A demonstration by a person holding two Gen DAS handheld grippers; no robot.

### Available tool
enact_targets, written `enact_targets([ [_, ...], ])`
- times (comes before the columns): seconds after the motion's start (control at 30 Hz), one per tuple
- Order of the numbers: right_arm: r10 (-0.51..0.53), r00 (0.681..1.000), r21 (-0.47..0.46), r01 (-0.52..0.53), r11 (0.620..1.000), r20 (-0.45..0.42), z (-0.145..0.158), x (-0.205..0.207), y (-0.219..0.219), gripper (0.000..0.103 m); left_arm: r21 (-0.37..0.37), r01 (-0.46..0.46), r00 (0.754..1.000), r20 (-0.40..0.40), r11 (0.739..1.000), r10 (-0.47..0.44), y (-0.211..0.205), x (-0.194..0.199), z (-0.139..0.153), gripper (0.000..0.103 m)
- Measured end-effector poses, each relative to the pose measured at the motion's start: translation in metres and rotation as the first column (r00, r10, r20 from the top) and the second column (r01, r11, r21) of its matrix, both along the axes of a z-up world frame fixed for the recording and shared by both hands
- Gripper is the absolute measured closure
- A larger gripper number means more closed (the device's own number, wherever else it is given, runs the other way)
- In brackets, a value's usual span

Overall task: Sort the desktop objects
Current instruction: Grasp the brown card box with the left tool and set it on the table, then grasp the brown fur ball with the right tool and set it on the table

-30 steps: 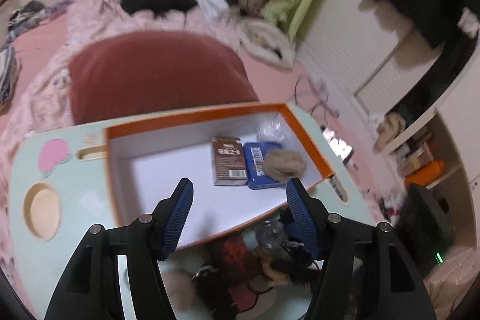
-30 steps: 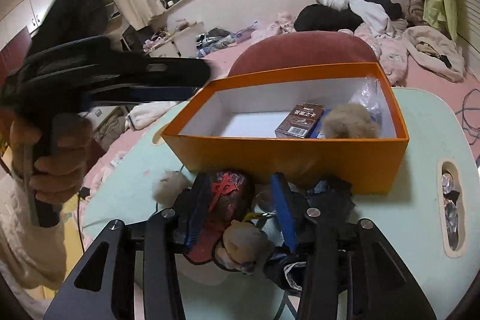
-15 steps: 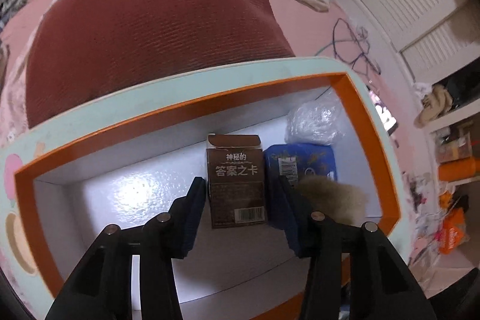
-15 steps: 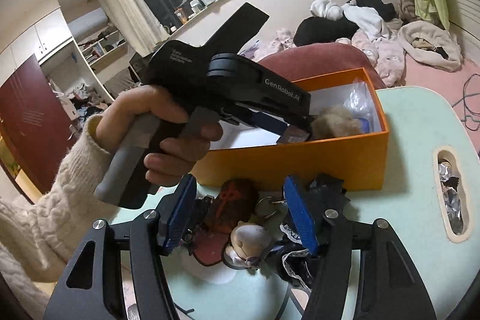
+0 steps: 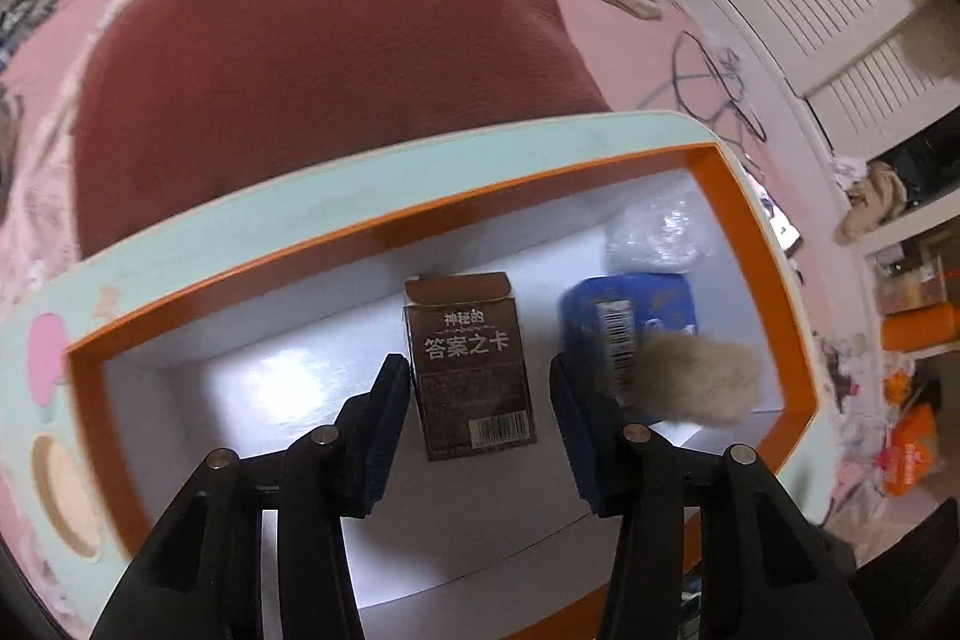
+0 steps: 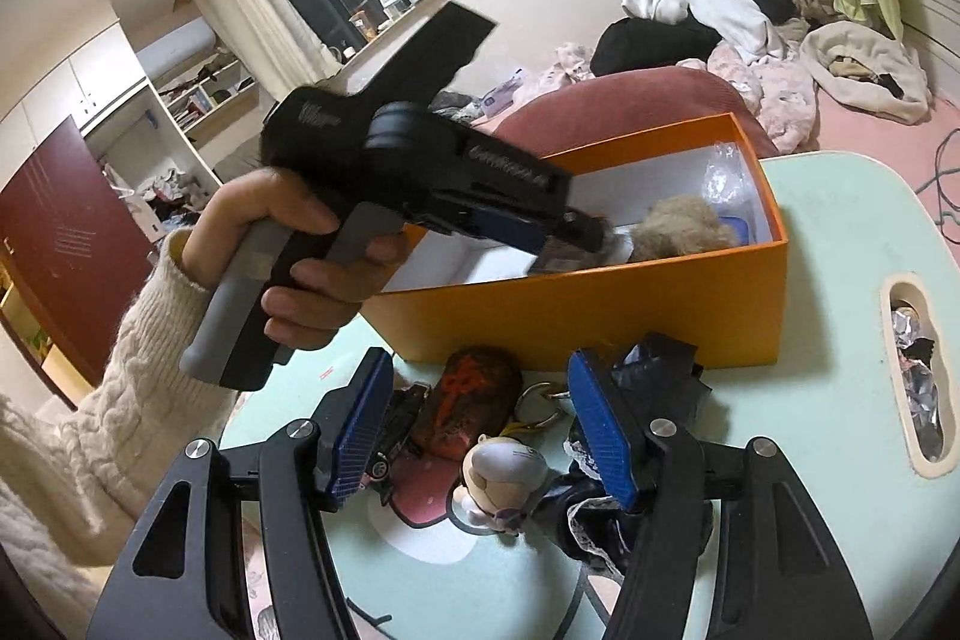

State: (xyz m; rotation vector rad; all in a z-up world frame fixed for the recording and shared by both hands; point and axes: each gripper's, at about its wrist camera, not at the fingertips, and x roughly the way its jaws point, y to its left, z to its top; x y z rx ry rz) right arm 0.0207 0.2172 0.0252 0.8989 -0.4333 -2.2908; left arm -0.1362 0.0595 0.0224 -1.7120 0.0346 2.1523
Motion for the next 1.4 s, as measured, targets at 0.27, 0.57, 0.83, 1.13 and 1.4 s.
enact_targets([
  [0.27, -0.001, 1.0, 0.018, 0.002, 1.0, -0.011, 0.002, 0.002, -0.003, 0.041, -0.002, -0.013, 0.995, -0.1, 1.0, 0.013, -0.01, 0.008, 0.009, 0.064],
  [0.57, -0.01, 1.0, 0.049, 0.011, 0.999, -0.005, 0.007, 0.001, -0.005, 0.041, 0.32, -0.083, 0.939, -0.293, 0.944, 0.182, -0.109, 0.098, 0.081, 0.064],
  [0.83, -0.076, 0.997, 0.361, 0.081, 0.929, -0.027, 0.055, -0.053, 0.004, 0.057, 0.265, -0.196, 0.924, -0.273, 0.944, 0.269, -0.155, 0.153, 0.044, 0.064],
  [1.13, 0.007, 0.979, 0.642, -0.138, 0.754, 0.202, 0.029, -0.116, -0.029, 0.066, 0.24, -0.217, 0.932, -0.238, 0.946, 0.274, -0.138, 0.164, -0.003, 0.063],
  [1.4, 0.012, 0.968, 0.582, -0.162, 0.797, 0.252, 0.01, -0.116, -0.028, 0.087, 0.227, -0.228, 0.933, -0.228, 0.947, 0.28, -0.125, 0.157, -0.009, 0.042],
])
